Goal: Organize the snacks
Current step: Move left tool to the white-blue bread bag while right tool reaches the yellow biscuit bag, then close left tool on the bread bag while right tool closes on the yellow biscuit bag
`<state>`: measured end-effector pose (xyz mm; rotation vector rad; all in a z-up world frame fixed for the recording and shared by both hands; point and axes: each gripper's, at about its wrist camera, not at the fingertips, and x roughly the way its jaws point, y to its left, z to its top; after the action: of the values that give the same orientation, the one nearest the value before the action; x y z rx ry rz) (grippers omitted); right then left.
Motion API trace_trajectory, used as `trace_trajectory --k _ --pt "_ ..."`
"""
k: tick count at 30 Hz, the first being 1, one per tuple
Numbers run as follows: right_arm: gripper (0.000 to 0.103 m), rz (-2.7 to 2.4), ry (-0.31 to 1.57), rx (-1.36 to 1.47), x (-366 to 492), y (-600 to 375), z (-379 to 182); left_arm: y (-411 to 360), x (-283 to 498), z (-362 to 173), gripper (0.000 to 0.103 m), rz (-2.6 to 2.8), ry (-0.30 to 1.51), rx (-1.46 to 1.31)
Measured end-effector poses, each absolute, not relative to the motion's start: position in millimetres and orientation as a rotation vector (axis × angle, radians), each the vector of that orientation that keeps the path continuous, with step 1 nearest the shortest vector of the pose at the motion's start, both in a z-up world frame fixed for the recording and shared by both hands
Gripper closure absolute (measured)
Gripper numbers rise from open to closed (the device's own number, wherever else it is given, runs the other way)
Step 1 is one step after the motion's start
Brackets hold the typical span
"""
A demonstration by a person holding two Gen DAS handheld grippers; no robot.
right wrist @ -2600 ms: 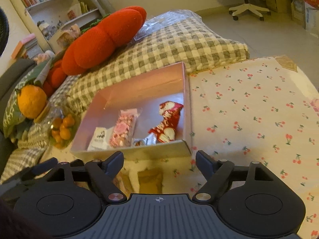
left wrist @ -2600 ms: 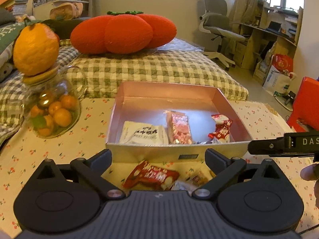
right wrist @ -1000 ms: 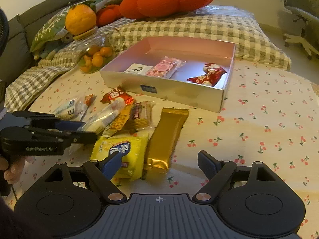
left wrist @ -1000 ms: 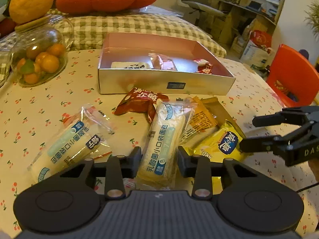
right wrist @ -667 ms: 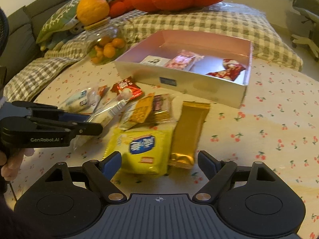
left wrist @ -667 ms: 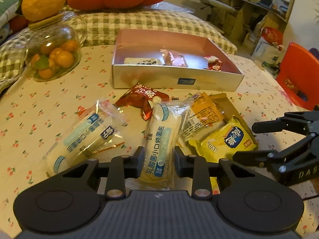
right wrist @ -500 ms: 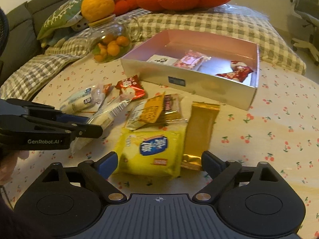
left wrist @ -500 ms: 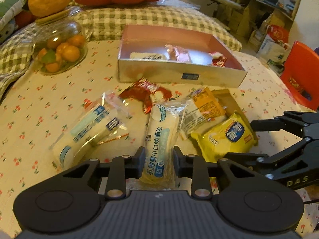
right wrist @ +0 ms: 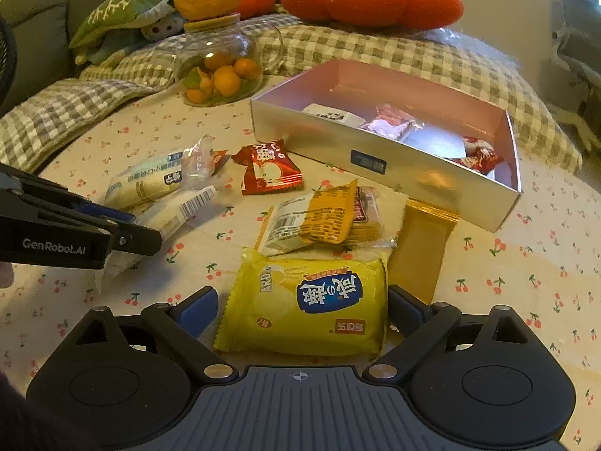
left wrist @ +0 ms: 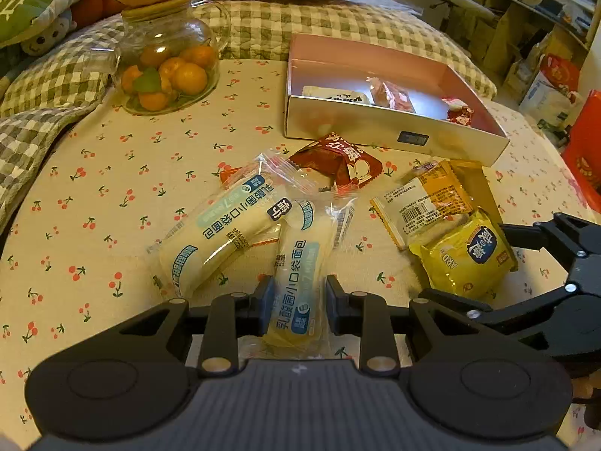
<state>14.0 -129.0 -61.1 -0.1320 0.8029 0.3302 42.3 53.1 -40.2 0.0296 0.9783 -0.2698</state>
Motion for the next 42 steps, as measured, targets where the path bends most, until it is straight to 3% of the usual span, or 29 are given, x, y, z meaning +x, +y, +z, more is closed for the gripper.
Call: trace_trajectory --k 9,10,11,14,42 --pt "0.01 0.32 0.765 -0.19 7 -124 -65 50 41 -42 0.077 -0.272 0.965 0.049" --pt "0.013 0.321 0.761 -0.189 7 -125 -64 50 41 -42 0.077 -0.272 0.964 0.051" --pt "0.023 0.322 0.757 -0.186 6 -126 -63 50 42 -42 0.077 -0.271 0.964 0.051" --pt "0.026 0.328 0.767 -0.169 7 -129 -61 50 41 -42 0.077 -0.27 0.963 0.05" --pt "0.028 0.351 0.781 0.111 13 -165 -25 49 44 -27 0.081 -0.301 0.948 -0.03"
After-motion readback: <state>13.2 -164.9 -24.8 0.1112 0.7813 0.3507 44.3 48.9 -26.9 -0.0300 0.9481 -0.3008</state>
